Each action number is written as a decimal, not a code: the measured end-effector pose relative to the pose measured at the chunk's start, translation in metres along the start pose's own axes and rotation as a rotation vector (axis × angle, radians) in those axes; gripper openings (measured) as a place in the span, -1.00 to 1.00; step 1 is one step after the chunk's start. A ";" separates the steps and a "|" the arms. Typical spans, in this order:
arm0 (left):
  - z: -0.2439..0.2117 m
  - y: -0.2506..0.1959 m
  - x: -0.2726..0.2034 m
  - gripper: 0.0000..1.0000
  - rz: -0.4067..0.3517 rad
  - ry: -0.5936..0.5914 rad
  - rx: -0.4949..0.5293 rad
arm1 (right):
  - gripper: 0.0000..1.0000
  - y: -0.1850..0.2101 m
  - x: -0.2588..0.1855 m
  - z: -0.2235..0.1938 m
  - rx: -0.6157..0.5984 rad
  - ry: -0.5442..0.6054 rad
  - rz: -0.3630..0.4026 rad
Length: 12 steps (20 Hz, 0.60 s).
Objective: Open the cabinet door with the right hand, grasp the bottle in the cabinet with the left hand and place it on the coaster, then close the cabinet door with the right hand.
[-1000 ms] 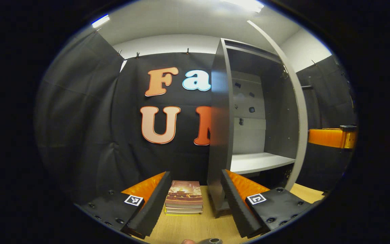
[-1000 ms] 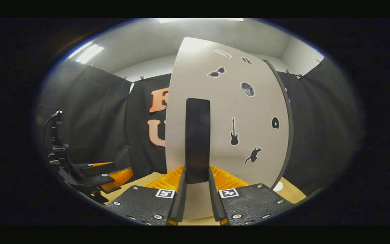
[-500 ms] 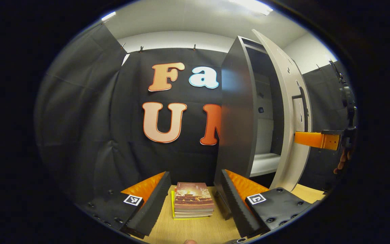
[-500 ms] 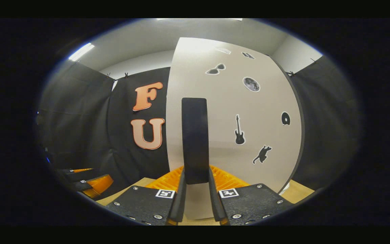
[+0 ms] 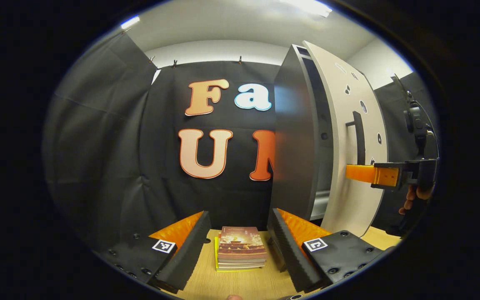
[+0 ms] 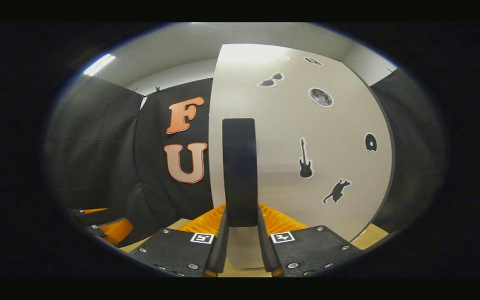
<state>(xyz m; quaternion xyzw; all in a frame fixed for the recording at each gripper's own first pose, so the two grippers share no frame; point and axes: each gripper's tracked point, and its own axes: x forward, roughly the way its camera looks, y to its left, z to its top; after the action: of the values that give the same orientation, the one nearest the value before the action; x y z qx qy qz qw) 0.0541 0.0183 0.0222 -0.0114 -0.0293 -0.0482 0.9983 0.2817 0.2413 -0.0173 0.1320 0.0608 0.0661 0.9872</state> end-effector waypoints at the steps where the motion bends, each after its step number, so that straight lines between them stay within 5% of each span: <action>1: -0.003 -0.002 -0.001 0.94 0.001 0.009 -0.005 | -0.30 0.000 0.004 -0.001 -0.002 0.003 0.006; 12: -0.011 0.000 -0.007 0.90 0.079 0.034 0.000 | -0.23 0.006 0.046 -0.003 0.000 0.008 0.049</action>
<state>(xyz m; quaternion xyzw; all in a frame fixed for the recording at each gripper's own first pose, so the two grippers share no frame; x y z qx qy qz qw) 0.0480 0.0191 0.0107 -0.0119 -0.0121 -0.0088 0.9998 0.3255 0.2545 -0.0237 0.1333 0.0613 0.0908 0.9850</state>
